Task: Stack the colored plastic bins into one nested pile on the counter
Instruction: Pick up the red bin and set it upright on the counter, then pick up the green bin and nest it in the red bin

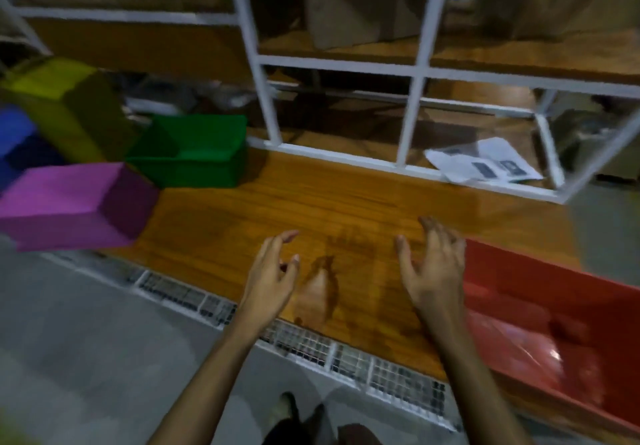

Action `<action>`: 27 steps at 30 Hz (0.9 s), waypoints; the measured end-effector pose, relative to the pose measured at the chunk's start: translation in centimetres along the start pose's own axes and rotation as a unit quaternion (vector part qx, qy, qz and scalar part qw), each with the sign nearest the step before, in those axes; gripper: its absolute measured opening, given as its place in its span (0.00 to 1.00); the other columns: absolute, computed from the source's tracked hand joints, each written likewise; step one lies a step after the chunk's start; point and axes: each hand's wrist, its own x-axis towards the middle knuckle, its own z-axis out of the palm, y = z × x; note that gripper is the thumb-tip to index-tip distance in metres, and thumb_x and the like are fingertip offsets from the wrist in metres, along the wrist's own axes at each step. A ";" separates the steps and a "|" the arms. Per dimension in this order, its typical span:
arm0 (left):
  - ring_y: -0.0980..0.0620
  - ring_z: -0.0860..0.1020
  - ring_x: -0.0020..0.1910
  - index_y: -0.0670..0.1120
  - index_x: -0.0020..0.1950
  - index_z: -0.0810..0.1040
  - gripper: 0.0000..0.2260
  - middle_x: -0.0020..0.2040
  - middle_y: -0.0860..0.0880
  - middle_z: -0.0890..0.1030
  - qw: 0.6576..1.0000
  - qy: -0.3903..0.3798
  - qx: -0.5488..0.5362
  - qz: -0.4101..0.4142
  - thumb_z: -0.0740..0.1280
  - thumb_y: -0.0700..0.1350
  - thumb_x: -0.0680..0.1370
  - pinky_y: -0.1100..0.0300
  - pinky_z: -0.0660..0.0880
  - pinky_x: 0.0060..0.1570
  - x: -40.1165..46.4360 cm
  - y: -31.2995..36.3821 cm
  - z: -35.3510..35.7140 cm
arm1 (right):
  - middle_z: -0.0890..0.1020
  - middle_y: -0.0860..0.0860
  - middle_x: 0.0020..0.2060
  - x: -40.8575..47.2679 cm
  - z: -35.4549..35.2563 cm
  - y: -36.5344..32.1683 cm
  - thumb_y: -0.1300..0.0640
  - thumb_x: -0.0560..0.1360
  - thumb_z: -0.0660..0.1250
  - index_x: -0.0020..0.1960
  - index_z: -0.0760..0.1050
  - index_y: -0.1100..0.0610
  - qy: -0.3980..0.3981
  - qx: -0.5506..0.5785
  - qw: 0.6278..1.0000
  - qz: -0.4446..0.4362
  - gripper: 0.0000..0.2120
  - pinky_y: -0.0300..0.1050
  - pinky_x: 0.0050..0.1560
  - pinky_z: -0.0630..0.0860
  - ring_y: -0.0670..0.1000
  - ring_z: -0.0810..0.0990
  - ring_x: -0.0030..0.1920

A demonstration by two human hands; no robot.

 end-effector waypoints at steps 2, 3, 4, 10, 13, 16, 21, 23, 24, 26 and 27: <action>0.60 0.80 0.49 0.54 0.76 0.73 0.16 0.68 0.54 0.75 0.998 0.063 -0.007 -0.017 0.63 0.49 0.87 0.71 0.74 0.42 1.3 -2.2 -4.4 | 0.76 0.56 0.74 0.8 2.8 -4.9 0.41 0.86 0.60 0.77 0.71 0.57 -0.050 0.023 0.998 -0.033 0.27 0.58 0.75 0.67 0.59 0.67 0.76; 0.60 0.80 0.50 0.53 0.75 0.74 0.15 0.68 0.53 0.76 0.995 0.093 -0.011 -0.020 0.64 0.48 0.87 0.68 0.76 0.44 2.0 -3.4 -6.5 | 0.76 0.55 0.74 1.1 4.1 -7.4 0.41 0.86 0.60 0.78 0.71 0.56 -0.063 0.031 0.996 -0.059 0.27 0.58 0.75 0.68 0.57 0.66 0.77; 0.58 0.81 0.50 0.53 0.74 0.75 0.15 0.67 0.52 0.77 0.992 0.120 -0.013 -0.024 0.64 0.49 0.87 0.63 0.79 0.45 2.7 -4.8 -8.4 | 0.76 0.54 0.75 1.5 5.4 -9.8 0.40 0.86 0.59 0.78 0.71 0.55 -0.073 0.037 0.993 -0.083 0.27 0.57 0.75 0.69 0.55 0.66 0.77; 0.48 0.83 0.53 0.55 0.68 0.77 0.12 0.62 0.52 0.77 0.979 0.194 -0.037 -0.056 0.65 0.45 0.85 0.43 0.82 0.52 8.9 -13.7 -17.6 | 0.78 0.51 0.71 6.3 15.7 -22.5 0.40 0.86 0.59 0.76 0.73 0.54 -0.098 0.032 0.981 -0.162 0.25 0.54 0.72 0.72 0.52 0.69 0.73; 0.57 0.79 0.50 0.51 0.68 0.78 0.12 0.61 0.53 0.77 0.980 0.184 -0.040 -0.059 0.66 0.42 0.85 0.52 0.79 0.49 12.2 -17.5 -21.9 | 0.79 0.52 0.70 9.9 22.3 -28.2 0.39 0.86 0.58 0.75 0.72 0.55 -0.123 -0.016 0.977 -0.175 0.26 0.56 0.70 0.71 0.54 0.70 0.72; 0.58 0.78 0.49 0.52 0.70 0.78 0.13 0.61 0.55 0.76 0.984 0.162 -0.029 -0.065 0.66 0.43 0.85 0.54 0.76 0.51 15.5 -21.1 -26.1 | 0.78 0.54 0.70 13.4 28.8 -33.0 0.40 0.85 0.58 0.75 0.72 0.56 -0.148 -0.077 0.965 -0.200 0.26 0.57 0.70 0.71 0.56 0.71 0.71; 0.55 0.77 0.50 0.49 0.71 0.77 0.14 0.59 0.52 0.76 0.989 0.143 -0.003 -0.048 0.65 0.42 0.85 0.66 0.70 0.46 20.4 -25.1 -30.6 | 0.76 0.62 0.71 19.6 36.7 -36.3 0.38 0.86 0.54 0.78 0.66 0.60 -0.153 -0.066 0.986 -0.029 0.31 0.61 0.67 0.76 0.64 0.74 0.70; 0.54 0.75 0.52 0.48 0.71 0.77 0.14 0.56 0.53 0.75 0.989 0.140 -0.004 -0.044 0.66 0.41 0.85 0.63 0.69 0.48 21.8 -26.0 -31.1 | 0.72 0.65 0.72 21.9 38.1 -36.4 0.39 0.86 0.55 0.81 0.59 0.60 -0.153 -0.006 0.983 0.105 0.33 0.62 0.66 0.77 0.67 0.75 0.69; 0.52 0.75 0.54 0.48 0.71 0.77 0.15 0.57 0.53 0.75 0.989 0.138 -0.008 -0.044 0.66 0.41 0.85 0.60 0.70 0.51 22.5 -26.5 -31.3 | 0.71 0.65 0.73 22.9 38.5 -36.3 0.40 0.86 0.57 0.83 0.57 0.60 -0.159 0.010 0.976 0.146 0.34 0.61 0.66 0.77 0.68 0.75 0.70; 0.51 0.77 0.57 0.48 0.72 0.76 0.15 0.60 0.53 0.76 0.990 0.135 -0.014 -0.042 0.66 0.41 0.85 0.57 0.73 0.54 23.7 -27.5 -31.5 | 0.72 0.66 0.74 24.6 39.2 -36.1 0.43 0.86 0.62 0.84 0.53 0.61 -0.182 0.027 0.965 0.188 0.36 0.59 0.65 0.76 0.68 0.75 0.72; 0.51 0.77 0.57 0.48 0.72 0.76 0.15 0.61 0.54 0.75 0.990 0.135 -0.015 -0.037 0.66 0.42 0.85 0.58 0.72 0.54 24.2 -27.9 -31.4 | 0.73 0.65 0.74 25.1 39.4 -36.0 0.45 0.86 0.63 0.84 0.53 0.62 -0.201 0.034 0.959 0.199 0.36 0.58 0.64 0.77 0.67 0.76 0.71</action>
